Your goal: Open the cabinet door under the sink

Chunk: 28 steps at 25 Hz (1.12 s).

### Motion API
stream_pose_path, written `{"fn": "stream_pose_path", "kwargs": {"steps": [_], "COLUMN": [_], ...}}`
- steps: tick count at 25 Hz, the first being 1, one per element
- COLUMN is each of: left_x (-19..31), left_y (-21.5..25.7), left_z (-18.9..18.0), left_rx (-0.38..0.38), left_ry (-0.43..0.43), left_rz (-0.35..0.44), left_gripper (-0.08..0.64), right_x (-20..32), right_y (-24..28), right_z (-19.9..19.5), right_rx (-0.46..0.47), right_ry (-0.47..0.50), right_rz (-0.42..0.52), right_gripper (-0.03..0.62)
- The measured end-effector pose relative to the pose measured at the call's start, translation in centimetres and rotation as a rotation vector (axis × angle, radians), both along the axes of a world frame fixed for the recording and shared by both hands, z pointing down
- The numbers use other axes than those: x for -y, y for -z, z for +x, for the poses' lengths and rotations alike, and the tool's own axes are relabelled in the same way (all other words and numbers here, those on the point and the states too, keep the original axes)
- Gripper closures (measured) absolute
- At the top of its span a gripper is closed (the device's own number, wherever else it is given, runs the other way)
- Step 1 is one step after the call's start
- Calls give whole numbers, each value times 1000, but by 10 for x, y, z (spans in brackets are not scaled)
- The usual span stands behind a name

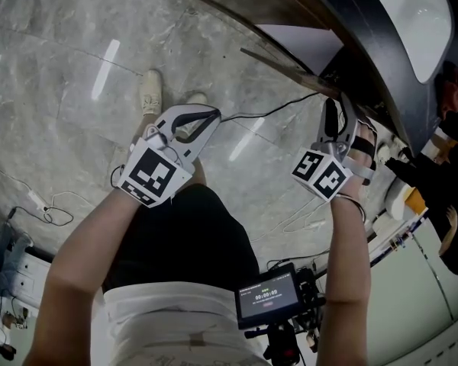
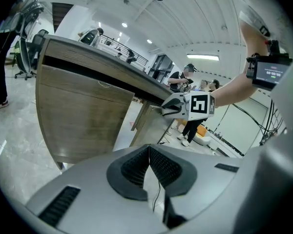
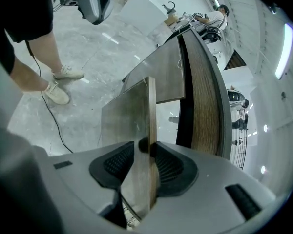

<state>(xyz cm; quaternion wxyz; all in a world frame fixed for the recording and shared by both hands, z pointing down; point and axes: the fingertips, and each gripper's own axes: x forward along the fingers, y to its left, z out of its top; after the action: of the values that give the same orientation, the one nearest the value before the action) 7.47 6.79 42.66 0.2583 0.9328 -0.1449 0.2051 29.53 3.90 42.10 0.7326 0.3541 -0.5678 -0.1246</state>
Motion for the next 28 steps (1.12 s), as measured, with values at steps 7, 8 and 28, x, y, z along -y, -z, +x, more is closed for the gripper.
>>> {"fn": "stream_pose_path", "kwargs": {"steps": [7, 8, 28], "left_x": [0, 0, -28], "left_y": [5, 5, 11], "left_z": [11, 13, 28], "left_rx": [-1, -3, -12], "left_ry": [-22, -22, -86], "left_rz": [13, 13, 8], "left_gripper": [549, 549, 549], "right_x": [-24, -27, -104], "right_y": [0, -1, 0], "right_z": [-7, -7, -15], "right_rx": [-12, -14, -47], "right_ry": [21, 25, 250], "right_rz": [-12, -16, -178], "right_gripper": [468, 468, 486]}}
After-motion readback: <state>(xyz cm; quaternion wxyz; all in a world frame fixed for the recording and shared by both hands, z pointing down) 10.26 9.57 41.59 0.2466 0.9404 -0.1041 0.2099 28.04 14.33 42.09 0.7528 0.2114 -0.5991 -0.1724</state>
